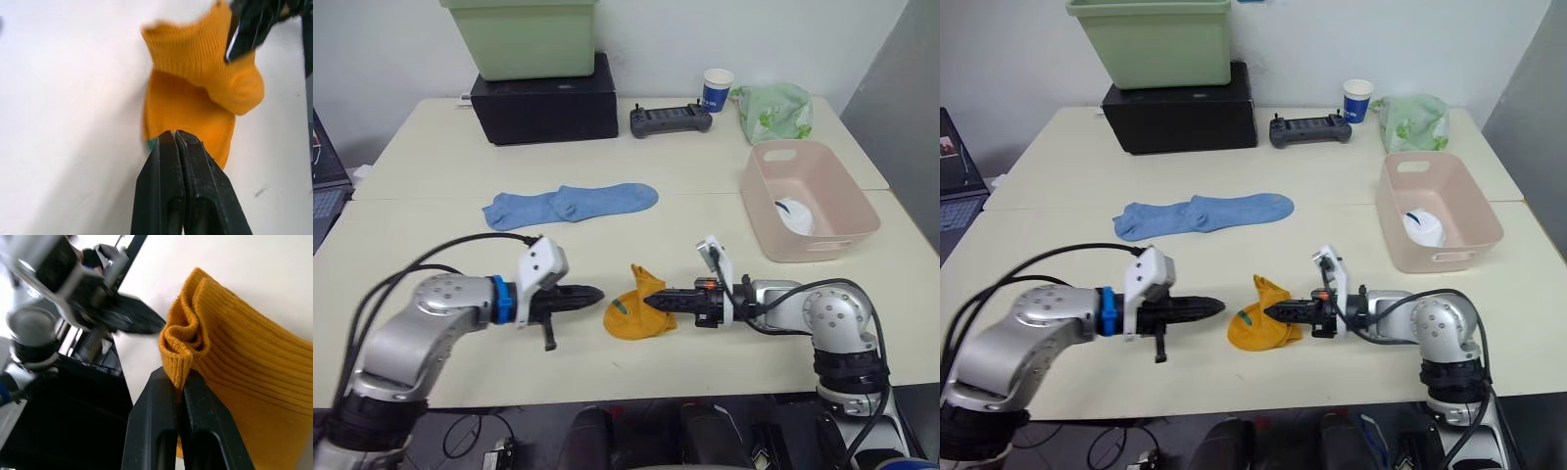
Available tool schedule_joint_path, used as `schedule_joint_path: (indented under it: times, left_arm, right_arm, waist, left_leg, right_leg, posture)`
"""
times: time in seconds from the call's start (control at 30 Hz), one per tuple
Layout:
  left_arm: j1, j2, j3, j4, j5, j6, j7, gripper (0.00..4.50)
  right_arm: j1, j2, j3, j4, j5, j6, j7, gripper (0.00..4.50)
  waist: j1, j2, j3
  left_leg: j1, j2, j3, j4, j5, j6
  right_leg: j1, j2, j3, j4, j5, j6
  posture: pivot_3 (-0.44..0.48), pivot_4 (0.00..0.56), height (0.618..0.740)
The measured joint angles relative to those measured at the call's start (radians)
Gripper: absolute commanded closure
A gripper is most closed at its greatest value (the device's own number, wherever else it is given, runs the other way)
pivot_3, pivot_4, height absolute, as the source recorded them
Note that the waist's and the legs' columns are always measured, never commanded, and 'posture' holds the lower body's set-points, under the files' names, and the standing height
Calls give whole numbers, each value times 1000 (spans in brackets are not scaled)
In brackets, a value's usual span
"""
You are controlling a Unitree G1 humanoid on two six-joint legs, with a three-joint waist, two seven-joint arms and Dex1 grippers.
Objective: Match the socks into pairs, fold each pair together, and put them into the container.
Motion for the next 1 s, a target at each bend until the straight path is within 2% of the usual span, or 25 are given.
schedule_joint_path:
  times: [0.1, 0.23, 0.33, 0.47, 0.57, 0.67, 0.77, 0.83, 0.87, 1.0]
  left_arm:
    - [-1, -5, -1, 35, 10, -27, 6, 4500]
    - [-22, -36, -3, 63, 6, -44, 20, 4500]
    - [-92, -81, -3, 63, -41, -14, 27, 4500]
    - [-160, -109, -5, 61, -73, 8, 44, 4500]
    - [-178, -137, -25, 62, -77, 2, 50, 4500]
    - [-139, -135, -98, 62, -26, -51, 35, 4500]
    - [-64, -138, -189, 69, 40, -126, 15, 4500]
    - [-50, -147, -203, 82, 73, -170, 21, 4500]
    - [-45, -151, -205, 94, 87, -191, 23, 4500]
    - [-8, -151, -247, 177, 191, -283, 43, 4500]
  right_arm:
    - [0, 4, 20, 3, -14, -19, 22, 3435]
    - [-9, 4, 14, 11, -7, -17, 44, 1953]
    - [-29, 3, -17, 9, 38, 2, 50, 896]
    - [-42, -35, -59, -16, 100, 28, 55, 896]
    - [-32, -145, 5, -64, 4, -66, 95, 1566]
    - [3, -229, 127, -77, -152, -223, 162, 2554]
    - [31, -231, 213, -57, -257, -334, 211, 3694]
    - [31, -219, 241, -46, -295, -378, 224, 4325]
    - [31, -212, 252, -42, -307, -395, 228, 4453]
    - [40, -220, 337, -6, -425, -485, 245, 4453]
  waist:
    - [3, 0, 0]
    - [3, 0, 0]
    - [5, -1, 0]
    - [4, -1, 0]
    - [5, -1, 0]
    - [3, 0, 0]
    - [-3, -1, 1]
    - [-1, -1, 1]
    - [0, -1, 1]
    - [1, -1, 1]
  left_leg:
    - [0, 0, 0, 0, 0, 0]
    - [-1, 0, 0, 0, 0, 0]
    - [-1, 0, -1, 0, 0, 0]
    - [-2, 0, -1, 0, 0, 0]
    - [-2, -1, 0, 1, 0, 0]
    - [-1, -1, 0, 1, 0, 0]
    - [-2, 0, 0, 1, 0, 0]
    - [-2, 0, -1, 1, 0, 0]
    - [-1, 0, -1, 1, 0, 0]
    - [-1, 0, 0, 1, 0, 0]
  right_leg:
    - [0, -1, 0, 0, 0, 0]
    - [0, 0, 0, 0, 0, 0]
    - [0, 0, -1, 0, 0, 0]
    - [0, 0, -1, -1, 0, 0]
    - [0, 0, -1, -1, 0, 0]
    - [-1, 0, 0, -2, 0, 0]
    - [-2, 1, 1, -1, 0, 0]
    - [-2, 1, 0, 0, 0, 0]
    - [-1, 1, -1, 0, 0, 0]
    - [-1, 0, 0, 0, 0, 0]
  posture:
    - [0, 150, 740]
    - [0, 150, 740]
    - [0, 150, 740]
    - [0, 150, 740]
    - [0, 150, 740]
    - [0, 150, 740]
    - [0, 150, 740]
    - [0, 150, 740]
    - [0, 150, 740]
    - [0, 150, 740]
